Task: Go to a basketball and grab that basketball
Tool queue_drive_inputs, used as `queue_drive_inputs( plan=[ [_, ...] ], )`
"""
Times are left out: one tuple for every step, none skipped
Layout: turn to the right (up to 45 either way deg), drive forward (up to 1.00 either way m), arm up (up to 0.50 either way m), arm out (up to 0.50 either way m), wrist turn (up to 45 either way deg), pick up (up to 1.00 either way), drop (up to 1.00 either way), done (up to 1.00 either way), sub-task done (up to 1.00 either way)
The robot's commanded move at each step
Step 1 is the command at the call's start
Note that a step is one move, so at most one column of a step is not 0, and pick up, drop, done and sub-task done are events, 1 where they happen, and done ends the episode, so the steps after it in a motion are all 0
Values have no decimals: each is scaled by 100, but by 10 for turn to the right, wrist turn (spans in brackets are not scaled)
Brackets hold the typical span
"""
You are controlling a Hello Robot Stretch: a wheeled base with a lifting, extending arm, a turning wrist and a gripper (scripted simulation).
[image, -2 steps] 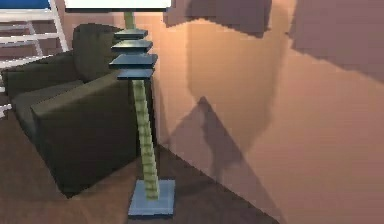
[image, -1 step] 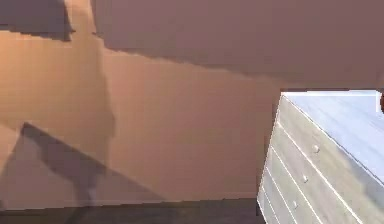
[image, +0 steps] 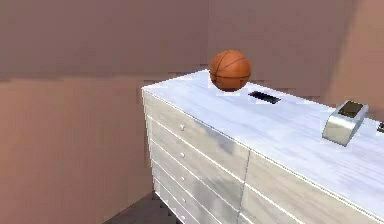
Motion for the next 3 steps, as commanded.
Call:
queue_drive_inputs(
  plan=[
    [0,35,0,0,0,0,0,0,0],
    [-450,0,0,0,0,0,0,0,0],
    [-270,0,0,0,0,0,0,0,0]
  ],
)
